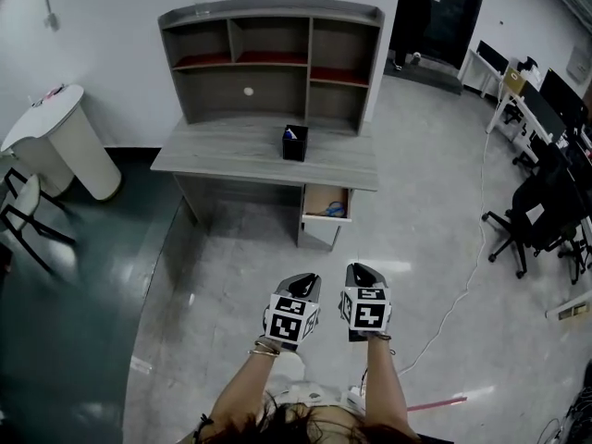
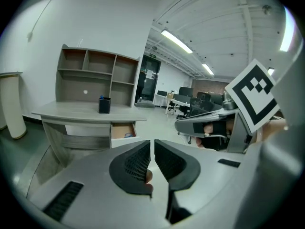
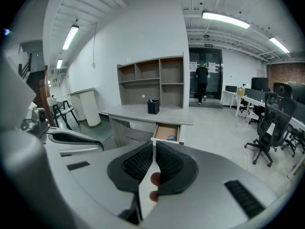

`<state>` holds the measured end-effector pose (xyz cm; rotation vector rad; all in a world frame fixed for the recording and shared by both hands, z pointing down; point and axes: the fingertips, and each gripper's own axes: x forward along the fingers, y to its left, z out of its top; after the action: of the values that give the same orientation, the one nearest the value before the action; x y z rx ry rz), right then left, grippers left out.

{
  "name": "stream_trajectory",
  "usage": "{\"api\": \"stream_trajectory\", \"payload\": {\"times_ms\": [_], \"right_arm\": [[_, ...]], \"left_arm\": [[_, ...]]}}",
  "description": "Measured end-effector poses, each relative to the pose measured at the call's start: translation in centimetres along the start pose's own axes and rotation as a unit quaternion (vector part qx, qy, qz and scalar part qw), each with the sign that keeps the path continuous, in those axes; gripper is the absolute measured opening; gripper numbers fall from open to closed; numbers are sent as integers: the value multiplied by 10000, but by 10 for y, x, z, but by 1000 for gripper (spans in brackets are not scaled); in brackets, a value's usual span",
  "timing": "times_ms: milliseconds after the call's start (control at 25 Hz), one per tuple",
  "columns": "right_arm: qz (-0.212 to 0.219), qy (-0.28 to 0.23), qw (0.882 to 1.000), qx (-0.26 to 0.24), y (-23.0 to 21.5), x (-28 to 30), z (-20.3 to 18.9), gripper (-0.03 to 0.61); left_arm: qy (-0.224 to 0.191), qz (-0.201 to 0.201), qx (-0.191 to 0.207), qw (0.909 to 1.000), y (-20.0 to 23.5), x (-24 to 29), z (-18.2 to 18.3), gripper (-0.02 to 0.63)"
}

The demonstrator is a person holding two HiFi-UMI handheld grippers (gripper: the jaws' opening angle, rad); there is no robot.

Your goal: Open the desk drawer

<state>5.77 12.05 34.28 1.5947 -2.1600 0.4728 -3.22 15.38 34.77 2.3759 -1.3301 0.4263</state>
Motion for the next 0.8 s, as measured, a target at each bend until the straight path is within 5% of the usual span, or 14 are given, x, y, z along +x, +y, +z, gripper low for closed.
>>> {"api": "stream_trajectory", "payload": {"times_ms": [800], "right_arm": [[356,9,9988,-330,13,-35,-25,29]], "left_arm": [[-208,249,23,9995,-30,-27,-7,34]]}}
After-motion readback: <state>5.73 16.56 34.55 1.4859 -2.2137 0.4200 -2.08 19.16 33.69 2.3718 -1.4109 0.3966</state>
